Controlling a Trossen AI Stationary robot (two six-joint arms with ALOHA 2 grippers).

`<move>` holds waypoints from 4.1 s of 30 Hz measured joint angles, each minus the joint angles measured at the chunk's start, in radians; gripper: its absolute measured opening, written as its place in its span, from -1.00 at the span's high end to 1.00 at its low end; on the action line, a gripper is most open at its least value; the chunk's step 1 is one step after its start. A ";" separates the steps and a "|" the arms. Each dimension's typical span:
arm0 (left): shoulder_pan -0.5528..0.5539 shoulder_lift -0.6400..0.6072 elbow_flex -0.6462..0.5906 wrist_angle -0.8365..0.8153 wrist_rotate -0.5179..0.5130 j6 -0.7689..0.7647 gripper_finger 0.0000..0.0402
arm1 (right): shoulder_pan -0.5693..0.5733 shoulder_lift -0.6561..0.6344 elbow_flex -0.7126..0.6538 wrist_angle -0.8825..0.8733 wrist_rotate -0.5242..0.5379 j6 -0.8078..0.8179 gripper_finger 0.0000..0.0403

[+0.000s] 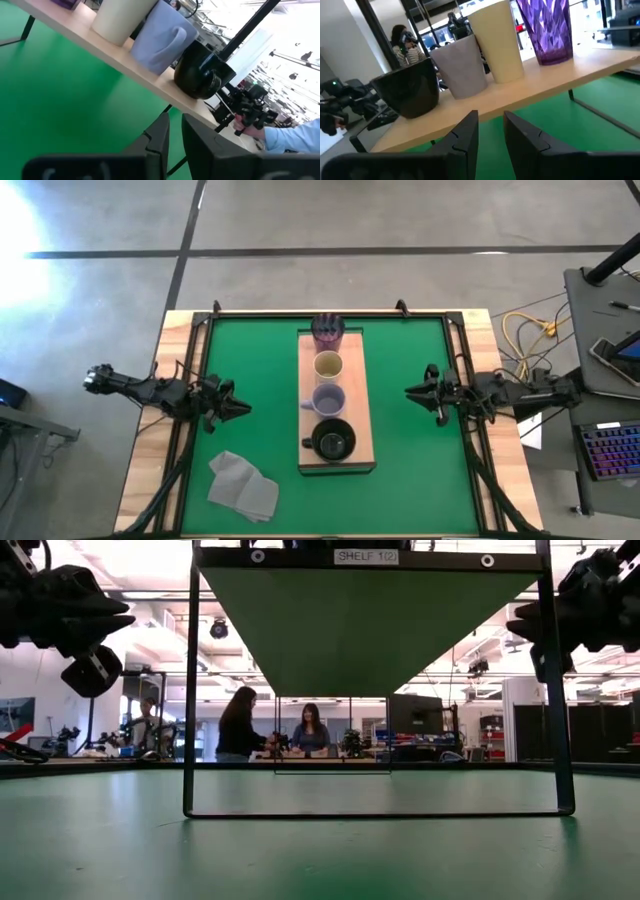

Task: Stack small to large cups/mugs on shelf
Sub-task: Return to Home Position

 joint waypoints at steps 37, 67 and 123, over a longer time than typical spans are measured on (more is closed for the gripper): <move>0.000 0.014 -0.002 0.011 0.000 0.002 0.82 | -0.070 0.028 0.001 -0.003 -0.003 -0.056 0.58; 0.000 0.014 -0.002 0.011 0.000 0.002 0.82 | -0.070 0.028 0.002 -0.002 -0.003 -0.056 0.58; 0.000 0.015 -0.002 0.011 0.000 -0.002 0.82 | -0.070 0.029 0.002 -0.002 -0.003 -0.056 0.58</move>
